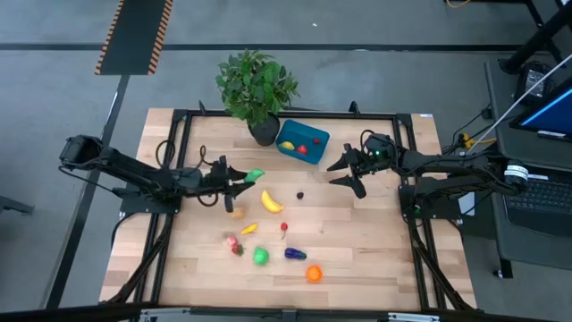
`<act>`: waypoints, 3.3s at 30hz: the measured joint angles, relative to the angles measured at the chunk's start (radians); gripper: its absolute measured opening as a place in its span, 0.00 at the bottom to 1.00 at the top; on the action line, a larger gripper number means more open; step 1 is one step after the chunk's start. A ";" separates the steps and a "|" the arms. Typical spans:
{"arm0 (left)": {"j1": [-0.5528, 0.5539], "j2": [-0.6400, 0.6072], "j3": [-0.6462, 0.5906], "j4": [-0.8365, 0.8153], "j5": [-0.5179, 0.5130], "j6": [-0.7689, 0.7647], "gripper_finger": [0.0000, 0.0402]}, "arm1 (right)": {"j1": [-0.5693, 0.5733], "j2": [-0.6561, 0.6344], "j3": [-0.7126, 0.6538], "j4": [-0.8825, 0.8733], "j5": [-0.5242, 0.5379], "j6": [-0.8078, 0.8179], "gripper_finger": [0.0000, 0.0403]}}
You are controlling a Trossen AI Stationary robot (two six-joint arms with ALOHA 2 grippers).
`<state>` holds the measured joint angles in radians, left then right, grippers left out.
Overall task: Pick and placing Produce into tupperware
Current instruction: Put the green peas into the blue container
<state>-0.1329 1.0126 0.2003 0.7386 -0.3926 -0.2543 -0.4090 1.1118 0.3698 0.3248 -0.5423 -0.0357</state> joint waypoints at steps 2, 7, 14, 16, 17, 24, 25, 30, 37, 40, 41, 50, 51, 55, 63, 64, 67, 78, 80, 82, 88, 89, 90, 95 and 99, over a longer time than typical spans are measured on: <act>0.000 0.000 -0.031 0.070 0.026 0.004 0.30 | 0.000 0.000 0.000 0.000 0.000 -0.004 0.57; 0.000 0.000 -0.063 0.112 0.043 0.006 0.29 | 0.000 0.000 0.000 0.000 0.000 -0.024 0.57; 0.000 0.000 -0.063 0.122 0.043 0.025 0.31 | 0.000 0.000 0.000 0.000 0.000 -0.025 0.57; 0.001 0.000 -0.063 0.125 0.066 0.030 0.31 | 0.000 0.000 0.000 0.000 0.000 -0.025 0.57; 0.001 0.000 -0.063 0.124 0.091 0.038 0.31 | 0.000 0.000 0.000 0.000 0.000 -0.025 0.57; 0.001 0.000 -0.063 0.131 0.282 0.062 0.30 | 0.000 0.000 0.000 0.000 0.000 -0.025 0.57; 0.001 0.000 -0.063 0.131 0.294 0.062 0.30 | 0.000 0.000 0.000 0.000 0.000 -0.025 0.57; 0.001 0.000 -0.063 0.129 0.313 0.058 0.30 | 0.000 0.000 0.000 0.000 0.000 -0.025 0.57; 0.019 0.001 -0.063 0.117 0.291 0.054 0.30 | 0.000 0.000 0.000 0.000 0.000 -0.025 0.57; 0.041 0.020 -0.049 0.066 0.274 0.054 0.30 | 0.000 0.000 0.000 0.000 0.000 -0.025 0.57; 0.049 0.030 -0.037 0.044 0.266 0.054 0.30 | 0.000 0.000 0.000 0.000 0.000 -0.025 0.57; 0.084 0.227 0.158 -0.134 0.143 0.128 0.30 | 0.000 0.000 0.000 0.000 0.000 -0.025 0.57; 0.082 0.254 0.174 -0.150 0.106 0.130 0.30 | 0.000 0.000 0.000 0.000 0.000 -0.025 0.57; 0.082 0.341 0.231 -0.163 0.064 0.130 0.30 | 0.000 0.000 0.000 -0.001 0.000 -0.025 0.57; 0.084 0.420 0.322 -0.190 0.005 0.134 0.30 | 0.000 0.000 0.000 -0.002 0.000 -0.025 0.57; 0.087 0.430 0.336 -0.199 0.003 0.134 0.30 | 0.000 0.000 0.000 -0.002 0.000 -0.025 0.57; 0.105 0.449 0.384 -0.287 -0.001 0.135 0.30 | 0.000 0.000 0.000 -0.002 0.000 -0.025 0.57; 0.185 0.569 0.595 -0.514 0.013 0.164 0.30 | 0.000 0.000 0.000 -0.004 0.000 -0.025 0.57; 0.198 0.595 0.627 -0.518 0.017 0.171 0.30 | 0.000 0.000 0.000 -0.004 0.000 -0.025 0.57; 0.212 0.625 0.651 -0.523 0.004 0.184 0.30 | 0.000 0.000 0.000 -0.004 0.000 -0.025 0.57; 0.234 0.687 0.704 -0.523 -0.074 0.187 0.30 | 0.000 0.000 0.000 -0.005 0.000 -0.025 0.57; 0.236 0.694 0.709 -0.523 -0.087 0.188 0.30 | 0.000 0.000 0.000 -0.005 0.000 -0.025 0.57; 0.241 0.700 0.715 -0.528 -0.095 0.188 0.30 | 0.000 0.000 0.000 -0.005 0.000 -0.025 0.57; 0.262 0.713 0.729 -0.531 -0.103 0.202 0.30 | 0.000 0.000 0.000 -0.005 0.000 -0.025 0.57; 0.273 0.713 0.729 -0.528 -0.118 0.213 0.30 | 0.000 0.000 0.000 -0.005 0.000 -0.025 0.57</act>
<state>0.1398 1.7252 0.9291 0.2105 -0.5103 -0.0413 -0.4088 1.1118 0.3698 0.3202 -0.5423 -0.0608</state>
